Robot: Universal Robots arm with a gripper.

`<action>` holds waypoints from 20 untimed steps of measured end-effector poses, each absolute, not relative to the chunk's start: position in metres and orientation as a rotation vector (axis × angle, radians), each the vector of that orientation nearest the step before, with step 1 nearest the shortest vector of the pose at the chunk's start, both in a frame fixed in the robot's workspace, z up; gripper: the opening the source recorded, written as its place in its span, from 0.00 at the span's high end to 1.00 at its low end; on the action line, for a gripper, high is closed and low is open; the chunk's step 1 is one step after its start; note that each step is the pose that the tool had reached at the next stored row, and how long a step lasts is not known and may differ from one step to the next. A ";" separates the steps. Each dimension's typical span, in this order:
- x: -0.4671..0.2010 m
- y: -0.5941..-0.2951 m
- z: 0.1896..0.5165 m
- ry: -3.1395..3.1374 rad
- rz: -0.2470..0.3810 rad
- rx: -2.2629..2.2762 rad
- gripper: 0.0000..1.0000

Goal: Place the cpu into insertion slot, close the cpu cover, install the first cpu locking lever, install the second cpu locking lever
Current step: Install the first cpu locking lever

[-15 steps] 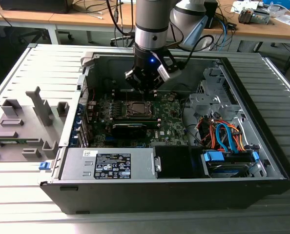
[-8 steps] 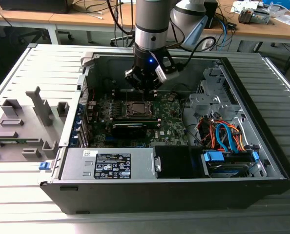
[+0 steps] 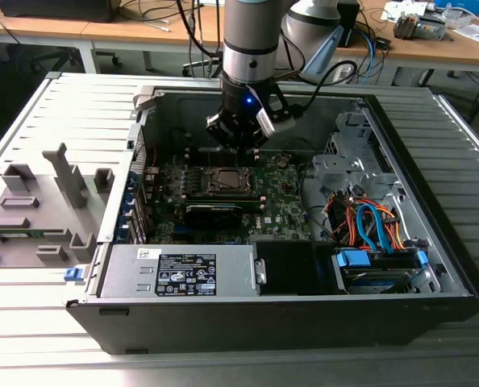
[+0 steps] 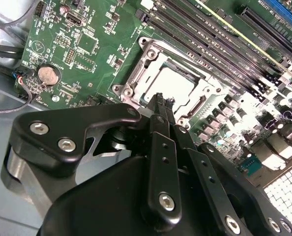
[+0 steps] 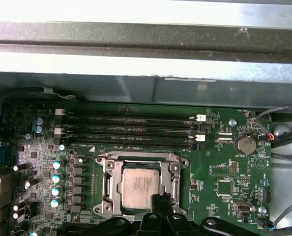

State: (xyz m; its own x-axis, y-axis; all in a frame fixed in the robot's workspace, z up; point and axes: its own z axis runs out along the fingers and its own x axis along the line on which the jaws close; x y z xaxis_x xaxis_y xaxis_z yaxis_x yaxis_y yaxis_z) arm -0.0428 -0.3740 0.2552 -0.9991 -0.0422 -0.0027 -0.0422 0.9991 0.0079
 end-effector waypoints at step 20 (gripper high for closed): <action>-0.063 -0.374 0.255 3.136 0.047 -0.065 0.89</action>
State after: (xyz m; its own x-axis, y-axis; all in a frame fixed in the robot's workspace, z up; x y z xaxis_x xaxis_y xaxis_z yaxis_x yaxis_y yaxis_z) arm -0.0628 -0.3743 0.2552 -0.9991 -0.0416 -0.0049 -0.0417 0.9987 0.0297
